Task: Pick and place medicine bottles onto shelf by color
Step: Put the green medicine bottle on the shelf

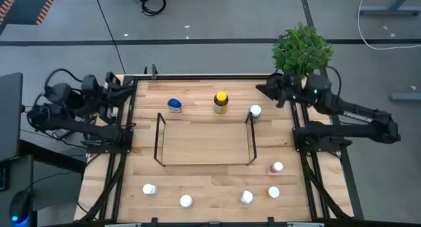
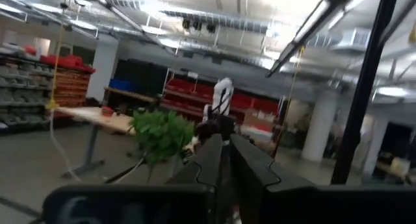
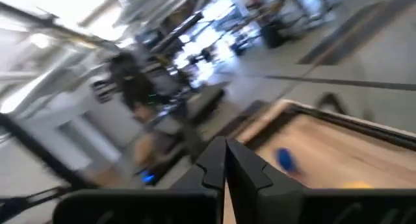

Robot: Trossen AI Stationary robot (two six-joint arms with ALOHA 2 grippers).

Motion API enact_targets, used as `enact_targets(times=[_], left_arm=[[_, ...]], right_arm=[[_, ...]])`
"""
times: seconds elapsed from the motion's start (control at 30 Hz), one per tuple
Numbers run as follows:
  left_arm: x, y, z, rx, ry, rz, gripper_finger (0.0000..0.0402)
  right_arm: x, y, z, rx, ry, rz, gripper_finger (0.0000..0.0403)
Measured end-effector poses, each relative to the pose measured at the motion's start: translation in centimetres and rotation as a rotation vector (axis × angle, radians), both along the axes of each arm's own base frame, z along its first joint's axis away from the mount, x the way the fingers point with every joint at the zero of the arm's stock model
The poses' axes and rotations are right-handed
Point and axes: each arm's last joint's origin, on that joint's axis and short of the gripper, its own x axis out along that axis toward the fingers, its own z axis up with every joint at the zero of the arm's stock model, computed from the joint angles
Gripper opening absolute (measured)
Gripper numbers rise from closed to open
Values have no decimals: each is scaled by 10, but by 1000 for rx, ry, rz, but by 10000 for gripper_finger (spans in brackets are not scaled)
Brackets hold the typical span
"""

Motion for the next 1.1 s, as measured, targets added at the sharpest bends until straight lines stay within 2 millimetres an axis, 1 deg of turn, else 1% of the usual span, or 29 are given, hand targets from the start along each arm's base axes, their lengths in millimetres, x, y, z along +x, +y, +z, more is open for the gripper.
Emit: enact_targets(times=[0.1, 0.23, 0.37, 0.53, 0.6, 0.63, 0.7, 0.73, 0.8, 0.83, 0.9, 0.93, 1.0, 1.1], left_arm=[[-4, 0, 11, -38, -40, -14, 30], [-11, 1, 22, -89, -107, -33, 26], [-16, 2, 29, -159, -155, -63, 29], [-19, 2, 32, -171, -173, -69, 36], [-19, 2, 32, -168, -168, -67, 35], [-19, 2, 32, -161, -173, -65, 34], [-19, 2, 33, -142, -177, -56, 32], [-20, 2, 34, -124, -176, -48, 30], [-20, 2, 33, -97, -165, -36, 30], [-19, 2, 33, -93, -163, -34, 30], [-18, 2, 33, -91, -155, -32, 35], [-17, 2, 32, -91, -147, -31, 39], [-13, 2, 30, -88, -119, -28, 48], [-8, 1, 26, -93, -68, -16, 64]], right_arm=[[16, 3, 27, -82, -18, 140, 17], [33, 10, 49, -143, -46, 215, 17], [46, 13, 68, -175, -84, 218, 17], [59, 13, 87, -218, -111, 236, 17], [64, 11, 94, -265, -120, 198, 17], [67, 9, 102, -293, -158, 161, 17], [73, 5, 114, -308, -191, 116, 17], [75, 2, 118, -308, -178, 113, 17], [80, -4, 116, -288, -53, 125, 18], [82, -7, 108, -269, 61, 131, 19], [87, -11, 84, -247, 322, 136, 24], [88, -11, 69, -229, 465, 147, 30], [85, -11, 46, -197, 693, 185, 46], [75, -8, 24, -148, 950, 222, 85]])
